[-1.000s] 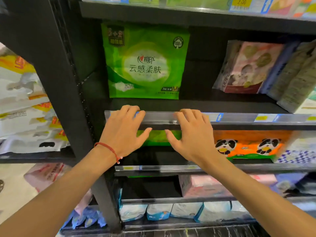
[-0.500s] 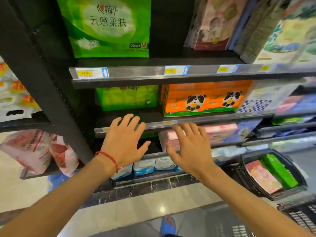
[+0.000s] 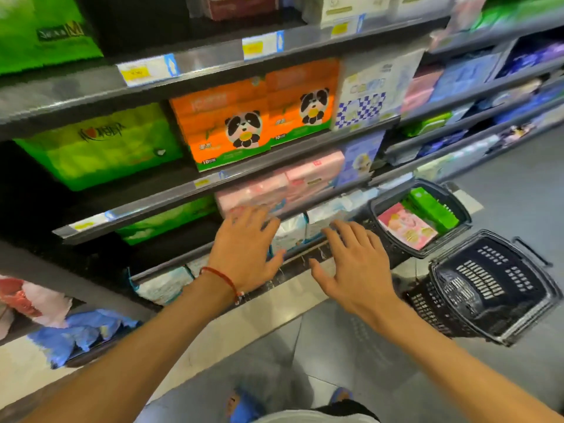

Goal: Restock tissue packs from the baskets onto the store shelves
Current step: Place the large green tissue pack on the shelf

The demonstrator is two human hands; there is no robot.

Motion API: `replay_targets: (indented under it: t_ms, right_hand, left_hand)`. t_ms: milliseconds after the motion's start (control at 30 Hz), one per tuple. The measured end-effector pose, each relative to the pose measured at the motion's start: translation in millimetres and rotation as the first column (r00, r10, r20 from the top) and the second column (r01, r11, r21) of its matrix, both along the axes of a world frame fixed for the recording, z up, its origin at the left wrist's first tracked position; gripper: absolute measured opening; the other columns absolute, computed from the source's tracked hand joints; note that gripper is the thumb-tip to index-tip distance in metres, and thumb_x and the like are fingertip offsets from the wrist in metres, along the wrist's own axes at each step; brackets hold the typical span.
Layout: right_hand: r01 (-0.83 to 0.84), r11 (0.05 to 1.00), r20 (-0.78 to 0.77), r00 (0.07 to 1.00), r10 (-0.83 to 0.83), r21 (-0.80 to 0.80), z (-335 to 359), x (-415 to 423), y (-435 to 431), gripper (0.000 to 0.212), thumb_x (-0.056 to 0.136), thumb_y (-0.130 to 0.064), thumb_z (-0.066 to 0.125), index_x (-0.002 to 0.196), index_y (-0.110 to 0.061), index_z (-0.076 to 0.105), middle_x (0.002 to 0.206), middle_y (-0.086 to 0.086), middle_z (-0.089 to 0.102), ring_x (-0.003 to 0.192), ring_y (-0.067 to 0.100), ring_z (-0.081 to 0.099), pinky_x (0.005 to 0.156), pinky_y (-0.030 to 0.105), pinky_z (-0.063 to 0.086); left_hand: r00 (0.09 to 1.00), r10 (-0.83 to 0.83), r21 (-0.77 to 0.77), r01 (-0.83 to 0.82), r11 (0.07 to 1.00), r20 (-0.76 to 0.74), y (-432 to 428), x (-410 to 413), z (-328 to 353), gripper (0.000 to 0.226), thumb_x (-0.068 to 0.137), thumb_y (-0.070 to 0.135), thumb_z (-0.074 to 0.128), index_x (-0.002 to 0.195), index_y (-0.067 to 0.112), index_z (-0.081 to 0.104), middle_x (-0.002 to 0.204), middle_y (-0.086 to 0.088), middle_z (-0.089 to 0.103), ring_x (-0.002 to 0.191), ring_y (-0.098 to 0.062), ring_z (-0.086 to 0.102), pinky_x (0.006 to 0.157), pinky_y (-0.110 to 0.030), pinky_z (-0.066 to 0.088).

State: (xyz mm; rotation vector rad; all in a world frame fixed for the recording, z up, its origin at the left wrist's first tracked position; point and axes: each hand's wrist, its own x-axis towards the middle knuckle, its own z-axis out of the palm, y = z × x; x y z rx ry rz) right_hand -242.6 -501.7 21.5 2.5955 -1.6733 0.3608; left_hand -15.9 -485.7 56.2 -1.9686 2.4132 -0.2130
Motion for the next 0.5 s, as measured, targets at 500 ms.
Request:
replay_targets:
  t_ms: [500]
  right_hand:
    - [0.202,0.974,-0.075,0.978,-0.195,0.101,-36,-262,-46,0.064,0.093,-0.060,0.048,0.133,-0.014,0.067,0.136,0.010,0.065,0.126,0.034,0.058,0.106,0.048,0.042]
  left_hand:
    - [0.987,-0.141,0.108,0.150,0.983,-0.083,-87,-255,-60,0.063,0.088,0.058,0.048,0.133,0.017,0.062,0.136,-0.009,0.059,0.124,-0.031,0.055,0.089,-0.045,0.050]
